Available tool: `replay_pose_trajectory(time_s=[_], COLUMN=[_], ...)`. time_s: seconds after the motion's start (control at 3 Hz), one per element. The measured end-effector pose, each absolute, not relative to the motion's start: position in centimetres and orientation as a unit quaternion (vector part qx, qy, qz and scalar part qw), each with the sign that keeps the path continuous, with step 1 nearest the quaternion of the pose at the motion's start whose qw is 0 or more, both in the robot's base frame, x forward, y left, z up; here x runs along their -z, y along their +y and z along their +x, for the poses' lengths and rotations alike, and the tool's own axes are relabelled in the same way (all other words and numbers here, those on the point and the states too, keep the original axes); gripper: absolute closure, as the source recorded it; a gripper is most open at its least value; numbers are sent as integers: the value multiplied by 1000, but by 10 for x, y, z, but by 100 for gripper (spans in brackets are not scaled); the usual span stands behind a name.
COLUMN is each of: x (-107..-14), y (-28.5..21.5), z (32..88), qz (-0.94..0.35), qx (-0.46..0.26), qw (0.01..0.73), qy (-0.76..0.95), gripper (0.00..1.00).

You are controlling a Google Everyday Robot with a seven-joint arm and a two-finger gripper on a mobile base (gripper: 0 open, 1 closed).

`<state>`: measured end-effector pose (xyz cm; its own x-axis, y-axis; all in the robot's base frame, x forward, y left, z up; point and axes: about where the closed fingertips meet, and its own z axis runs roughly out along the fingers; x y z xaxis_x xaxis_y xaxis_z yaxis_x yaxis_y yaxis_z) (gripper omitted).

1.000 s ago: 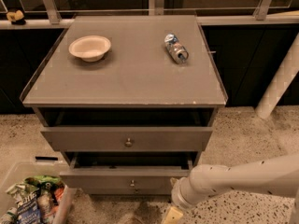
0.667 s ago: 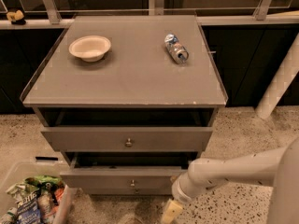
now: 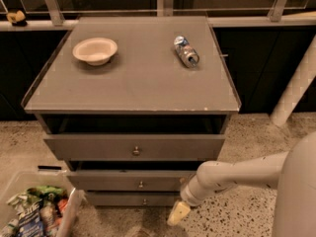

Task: Close middle drawer

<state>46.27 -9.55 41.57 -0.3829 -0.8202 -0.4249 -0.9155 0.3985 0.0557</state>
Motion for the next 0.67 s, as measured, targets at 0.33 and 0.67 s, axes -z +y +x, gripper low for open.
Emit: replay_pose_trajectory(time_s=[0.33, 0.67], x=[-416, -416], y=[-94, -94], z=[490, 490], qz=[-511, -511], qx=[-131, -131], qw=[197, 197], qy=[826, 826], gripper=[0, 0])
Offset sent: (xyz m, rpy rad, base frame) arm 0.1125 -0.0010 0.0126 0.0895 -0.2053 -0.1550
